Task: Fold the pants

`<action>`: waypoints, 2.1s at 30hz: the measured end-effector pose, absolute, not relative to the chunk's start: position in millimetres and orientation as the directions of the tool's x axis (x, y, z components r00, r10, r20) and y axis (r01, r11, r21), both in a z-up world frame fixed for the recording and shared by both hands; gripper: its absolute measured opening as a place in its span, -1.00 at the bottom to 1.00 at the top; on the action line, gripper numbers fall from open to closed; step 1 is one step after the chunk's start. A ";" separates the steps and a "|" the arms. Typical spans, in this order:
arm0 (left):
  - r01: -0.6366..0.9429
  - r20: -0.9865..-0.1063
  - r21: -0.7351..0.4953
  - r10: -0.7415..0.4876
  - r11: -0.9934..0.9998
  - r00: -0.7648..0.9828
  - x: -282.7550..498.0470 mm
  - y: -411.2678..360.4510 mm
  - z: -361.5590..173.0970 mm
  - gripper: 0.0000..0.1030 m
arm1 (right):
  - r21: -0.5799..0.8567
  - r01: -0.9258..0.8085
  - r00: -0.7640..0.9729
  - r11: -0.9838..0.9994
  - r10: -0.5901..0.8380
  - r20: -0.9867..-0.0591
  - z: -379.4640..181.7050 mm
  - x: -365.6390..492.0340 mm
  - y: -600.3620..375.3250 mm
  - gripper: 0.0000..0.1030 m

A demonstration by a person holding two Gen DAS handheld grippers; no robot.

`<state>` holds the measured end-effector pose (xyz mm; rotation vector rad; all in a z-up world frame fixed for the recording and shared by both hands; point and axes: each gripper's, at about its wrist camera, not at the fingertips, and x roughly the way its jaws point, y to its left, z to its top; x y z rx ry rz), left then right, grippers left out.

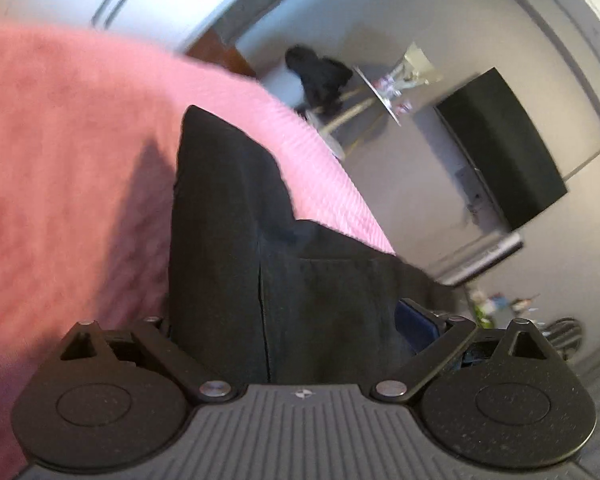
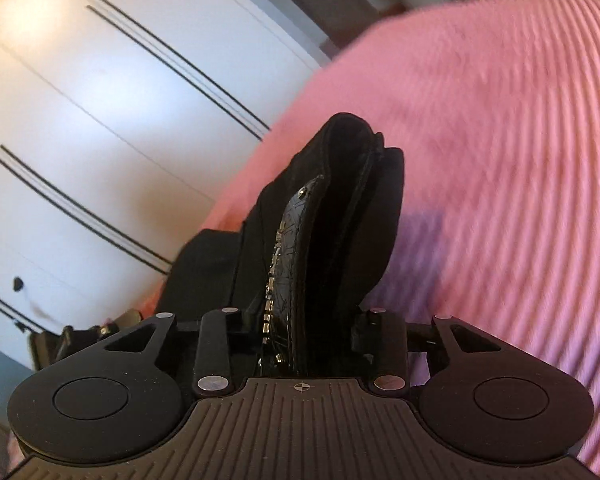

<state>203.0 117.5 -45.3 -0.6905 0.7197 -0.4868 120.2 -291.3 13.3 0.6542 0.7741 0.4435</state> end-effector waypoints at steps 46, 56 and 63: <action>0.014 -0.609 0.133 0.071 0.991 0.790 15.2 3.0 -25.6 0.92 | -0.076 -0.084 0.848 0.994 0.031 -0.529 1.0 -84.3 -157.3 0.99; 0.025 -0.563 0.089 0.030 0.996 0.826 20.1 14.6 -16.9 0.92 | -0.077 -0.063 0.840 0.995 0.011 -0.542 -4.2 -67.2 -152.4 0.99; -0.045 -0.612 -0.011 0.029 0.999 0.791 44.5 30.7 -45.4 0.92 | -0.094 -0.054 0.826 0.994 -0.008 -0.563 -18.8 -36.1 -147.8 0.99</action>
